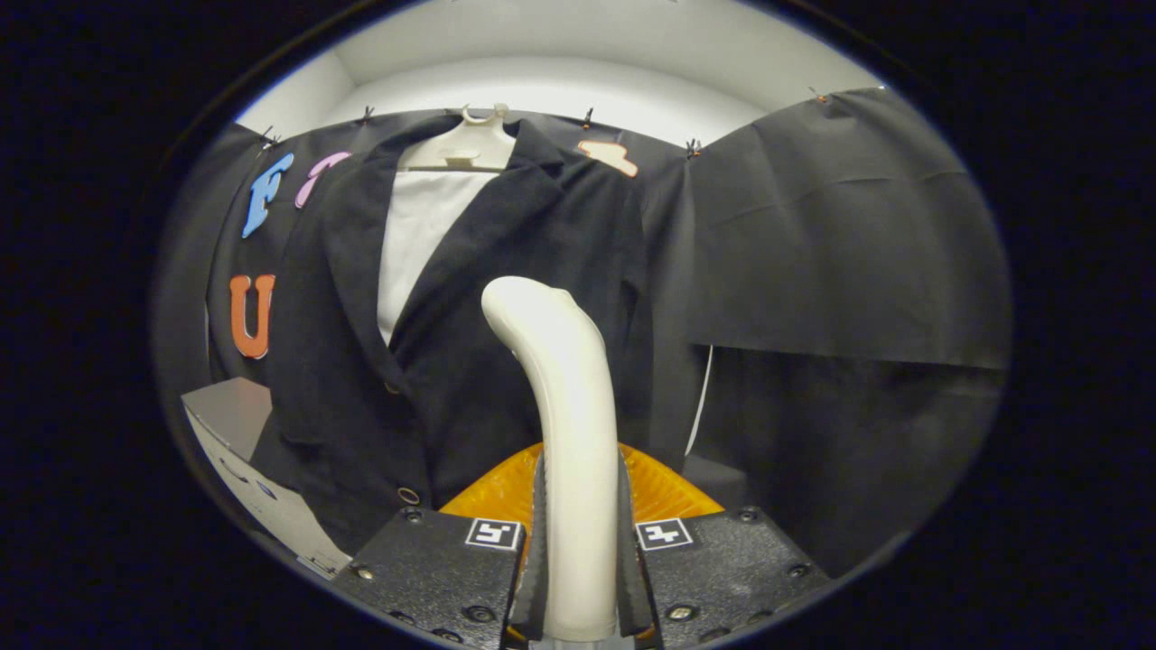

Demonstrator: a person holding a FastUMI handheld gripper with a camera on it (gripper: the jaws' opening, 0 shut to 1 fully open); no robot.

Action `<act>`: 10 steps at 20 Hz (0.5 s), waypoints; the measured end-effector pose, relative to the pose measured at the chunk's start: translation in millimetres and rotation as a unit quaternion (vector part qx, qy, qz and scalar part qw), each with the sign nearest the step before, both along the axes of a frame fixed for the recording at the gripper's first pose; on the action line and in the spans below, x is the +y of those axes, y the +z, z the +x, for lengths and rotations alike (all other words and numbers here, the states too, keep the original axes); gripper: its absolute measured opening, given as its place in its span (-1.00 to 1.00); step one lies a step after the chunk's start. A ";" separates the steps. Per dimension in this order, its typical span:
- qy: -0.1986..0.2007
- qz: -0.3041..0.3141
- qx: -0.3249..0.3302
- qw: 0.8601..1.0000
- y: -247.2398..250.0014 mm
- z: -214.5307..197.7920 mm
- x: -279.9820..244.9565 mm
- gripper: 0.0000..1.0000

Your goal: Iron the clothes twice with a garment steamer, once on the left side and once on the right side.

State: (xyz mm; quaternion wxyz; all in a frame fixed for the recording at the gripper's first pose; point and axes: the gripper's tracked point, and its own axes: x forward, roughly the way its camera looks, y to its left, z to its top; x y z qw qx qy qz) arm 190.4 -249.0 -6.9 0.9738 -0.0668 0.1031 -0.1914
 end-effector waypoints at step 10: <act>-0.017 0.011 0.075 0.997 -89.9 -37.2 4.1 -0.34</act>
